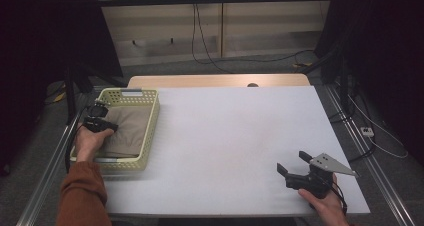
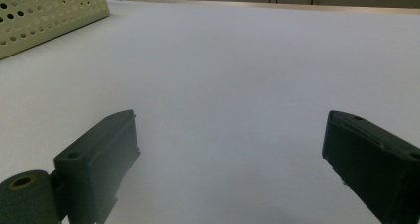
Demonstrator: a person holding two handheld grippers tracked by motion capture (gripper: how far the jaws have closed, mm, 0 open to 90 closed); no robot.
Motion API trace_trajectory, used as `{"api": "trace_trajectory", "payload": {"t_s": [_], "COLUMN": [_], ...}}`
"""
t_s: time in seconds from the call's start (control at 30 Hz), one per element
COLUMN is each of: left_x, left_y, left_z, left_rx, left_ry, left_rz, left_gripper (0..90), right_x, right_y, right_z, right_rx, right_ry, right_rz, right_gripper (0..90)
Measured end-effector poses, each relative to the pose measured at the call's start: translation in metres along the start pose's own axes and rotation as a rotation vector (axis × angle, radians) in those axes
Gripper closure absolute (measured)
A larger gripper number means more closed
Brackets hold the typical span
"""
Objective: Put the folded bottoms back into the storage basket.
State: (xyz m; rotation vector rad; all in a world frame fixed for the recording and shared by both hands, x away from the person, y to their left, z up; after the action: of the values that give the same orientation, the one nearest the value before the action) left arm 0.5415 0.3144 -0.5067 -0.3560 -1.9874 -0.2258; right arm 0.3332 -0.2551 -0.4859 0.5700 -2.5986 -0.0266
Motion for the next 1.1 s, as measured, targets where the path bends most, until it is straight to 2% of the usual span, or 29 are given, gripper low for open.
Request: {"api": "trace_trajectory", "payload": {"t_s": [0.17, 0.23, 0.3, 0.33, 0.47, 0.6, 0.77, 0.97, 1.03, 1.1], "left_x": [0.006, 0.009, 0.015, 0.018, 0.028, 0.037, 0.046, 0.060, 0.064, 0.069], "left_y": [-0.001, -0.001, -0.003, -0.002, 0.000, 0.001, 0.001, -0.002, -0.003, -0.005], "left_z": [0.000, -0.002, -0.006, -0.008, -0.013, -0.017, -0.020, -0.025, -0.027, -0.028], "left_rx": [-0.027, -0.027, -0.049, -0.057, -0.034, -0.033, -0.033, -0.026, -0.012, -0.013], "left_ry": [-0.003, -0.025, -0.071, -0.088, -0.169, -0.231, -0.281, -0.362, -0.386, -0.404], "left_rz": [0.003, -0.005, 0.002, -0.008, -0.031, -0.034, -0.049, -0.034, -0.036, -0.020], "left_gripper": [80.4, 76.9, 73.0, 70.8, 65.0, 53.3, 36.9, 22.0, 13.8, 6.9], "right_x": [-0.001, -0.001, -0.001, -0.001, -0.001, -0.002, -0.003, -0.004, -0.004, -0.004], "right_y": [-0.002, -0.002, -0.002, -0.002, -0.002, -0.001, -0.003, -0.002, -0.001, -0.001], "right_z": [0.001, 0.001, 0.001, 0.001, 0.000, 0.000, 0.000, 0.000, -0.001, -0.001], "right_rx": [-0.007, -0.009, -0.008, -0.007, -0.009, -0.006, -0.012, -0.007, -0.005, -0.001], "right_ry": [0.001, 0.002, 0.001, 0.000, -0.002, -0.001, 0.001, 0.004, 0.003, 0.002], "right_rz": [0.001, 0.000, -0.001, -0.001, -0.003, -0.009, -0.012, -0.011, -0.009, -0.006], "right_gripper": [6.6, 6.6, 6.6, 6.6, 6.6, 6.6, 6.6, 6.6, 6.6, 6.6]}}
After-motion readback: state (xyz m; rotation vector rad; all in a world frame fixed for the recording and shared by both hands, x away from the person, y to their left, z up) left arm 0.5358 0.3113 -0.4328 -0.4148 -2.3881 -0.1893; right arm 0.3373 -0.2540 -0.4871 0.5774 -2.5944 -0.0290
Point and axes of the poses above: each handheld gripper's, and its own axes: x roughly backward along the jaws, z roughly out of its underside, y roughly to its left, the point moved 9 cm from there along -x, roughly forward along the jaws, and after that the axes turned 4 degrees about y, right-handed, at the moved point
